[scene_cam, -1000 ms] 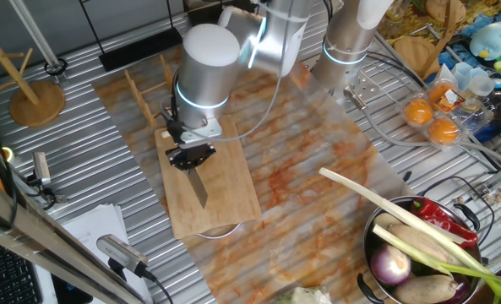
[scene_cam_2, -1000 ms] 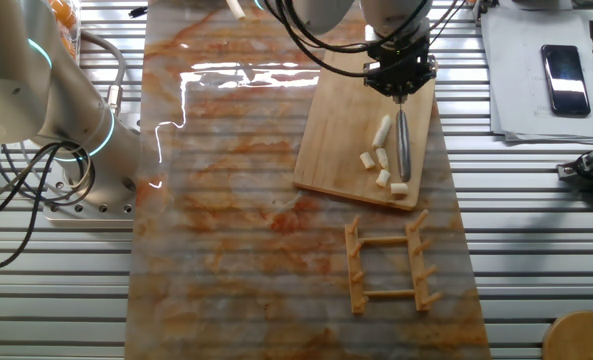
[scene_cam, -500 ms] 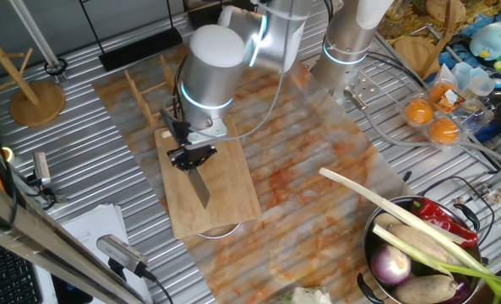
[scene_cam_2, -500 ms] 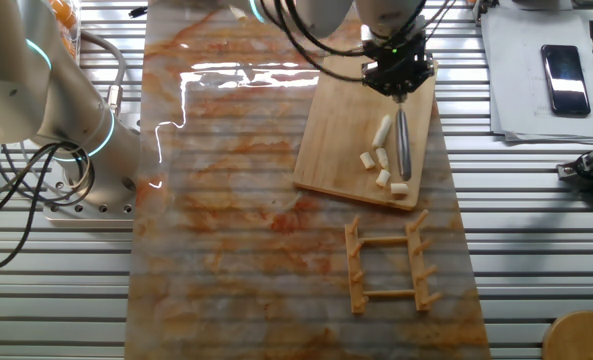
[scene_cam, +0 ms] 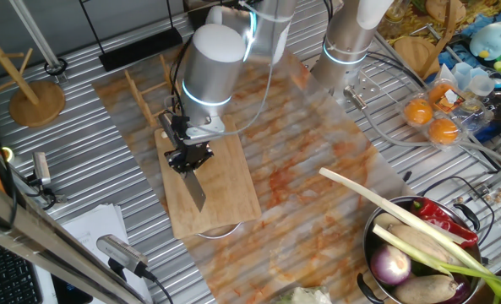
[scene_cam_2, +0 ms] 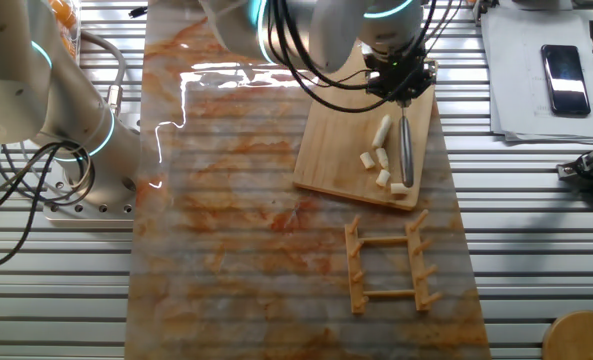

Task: Chop the scallions

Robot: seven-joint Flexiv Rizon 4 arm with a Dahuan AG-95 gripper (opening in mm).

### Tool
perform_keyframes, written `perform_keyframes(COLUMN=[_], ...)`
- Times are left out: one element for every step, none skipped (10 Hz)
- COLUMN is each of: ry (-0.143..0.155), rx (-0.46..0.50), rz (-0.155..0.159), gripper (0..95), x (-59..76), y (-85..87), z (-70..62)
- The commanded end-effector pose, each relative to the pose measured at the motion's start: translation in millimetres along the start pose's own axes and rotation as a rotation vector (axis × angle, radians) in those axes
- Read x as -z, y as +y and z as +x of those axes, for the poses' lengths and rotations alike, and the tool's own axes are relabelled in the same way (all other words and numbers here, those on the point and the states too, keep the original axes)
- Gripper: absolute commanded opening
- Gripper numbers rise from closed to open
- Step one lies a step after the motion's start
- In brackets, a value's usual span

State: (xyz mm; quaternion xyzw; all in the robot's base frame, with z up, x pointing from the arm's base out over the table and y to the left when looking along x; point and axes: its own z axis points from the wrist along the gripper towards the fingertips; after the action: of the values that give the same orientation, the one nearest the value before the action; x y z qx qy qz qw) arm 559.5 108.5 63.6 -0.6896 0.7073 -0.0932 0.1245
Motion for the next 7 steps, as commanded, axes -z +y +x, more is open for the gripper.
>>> perform_keyframes(ry=[-0.016, -0.030, -0.035, -0.033, -0.033, -0.046, -0.055], rx=[-0.004, -0.003, 0.004, 0.006, 0.007, 0.011, 0.022], rz=[-0.042, -0.055, -0.059, -0.068, -0.081, -0.116, -0.141], gripper=[0.0, 0.0, 0.0, 0.0, 0.0, 0.0, 0.0], x=[5.6, 5.0, 4.8, 4.6, 4.2, 2.6, 2.1], y=[3.4, 3.9, 4.1, 4.1, 4.1, 3.7, 3.6], z=[-3.6, -4.9, -5.6, -5.7, -5.7, -5.0, -4.9])
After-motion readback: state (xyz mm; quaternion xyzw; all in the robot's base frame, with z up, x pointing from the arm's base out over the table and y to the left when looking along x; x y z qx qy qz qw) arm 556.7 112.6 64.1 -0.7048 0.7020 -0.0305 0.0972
